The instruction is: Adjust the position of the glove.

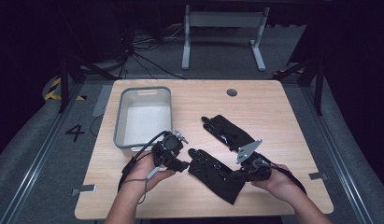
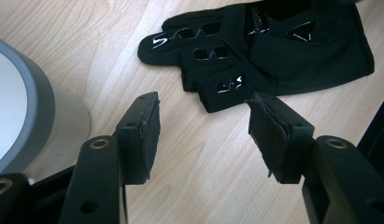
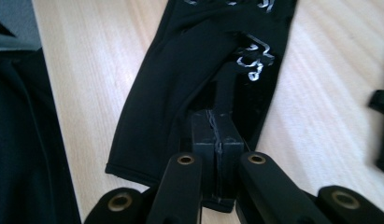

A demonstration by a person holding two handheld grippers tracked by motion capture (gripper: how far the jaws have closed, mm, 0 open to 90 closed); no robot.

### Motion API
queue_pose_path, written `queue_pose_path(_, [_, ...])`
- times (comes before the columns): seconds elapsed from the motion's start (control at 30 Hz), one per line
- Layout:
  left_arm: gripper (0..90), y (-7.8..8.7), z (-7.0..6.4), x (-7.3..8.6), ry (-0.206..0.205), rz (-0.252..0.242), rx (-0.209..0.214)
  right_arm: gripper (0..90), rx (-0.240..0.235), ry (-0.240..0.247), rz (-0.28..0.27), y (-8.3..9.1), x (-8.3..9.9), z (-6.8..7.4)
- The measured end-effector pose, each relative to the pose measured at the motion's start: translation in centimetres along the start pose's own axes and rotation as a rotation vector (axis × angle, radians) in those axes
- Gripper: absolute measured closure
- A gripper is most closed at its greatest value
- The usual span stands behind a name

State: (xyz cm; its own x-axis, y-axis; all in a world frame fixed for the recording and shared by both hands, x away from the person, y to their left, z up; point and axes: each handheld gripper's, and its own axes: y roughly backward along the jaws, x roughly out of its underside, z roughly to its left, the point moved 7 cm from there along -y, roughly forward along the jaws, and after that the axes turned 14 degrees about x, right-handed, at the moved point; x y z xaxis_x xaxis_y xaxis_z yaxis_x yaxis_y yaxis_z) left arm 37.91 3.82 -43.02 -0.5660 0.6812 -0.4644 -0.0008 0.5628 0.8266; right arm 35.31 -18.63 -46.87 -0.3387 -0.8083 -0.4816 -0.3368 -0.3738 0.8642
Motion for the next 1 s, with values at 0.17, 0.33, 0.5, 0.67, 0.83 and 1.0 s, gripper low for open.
queue_pose_path(0.17, [44.5, -0.1, -0.1, -0.1, -0.01, 0.004, -0.001, 89.1, -0.031, 0.032, 0.025, -0.6, 0.3, 0.7])
queue_pose_path(0.33, [44.3, -0.2, 0.0, -0.2, -0.012, 0.005, 0.005, 89.1, -0.037, 0.05, 0.046, -1.4, 0.5, 1.3])
queue_pose_path(0.5, [44.2, -0.3, -0.1, -0.2, -0.015, 0.007, 0.007, 89.0, -0.051, 0.055, 0.066, -1.8, 0.7, 1.6])
queue_pose_path(0.67, [44.0, -0.2, -0.1, -0.2, -0.01, 0.008, 0.009, 88.9, -0.052, 0.052, 0.071, -2.2, 0.9, 1.5])
queue_pose_path(0.83, [43.6, -0.3, -0.1, -0.2, -0.01, 0.011, 0.011, 88.8, -0.053, 0.045, 0.069, -2.3, 0.9, 1.4])
queue_pose_path(1.0, [43.5, -0.4, -0.2, -0.1, -0.005, 0.009, 0.015, 88.7, -0.041, 0.035, 0.078, -2.1, 1.3, 0.7])
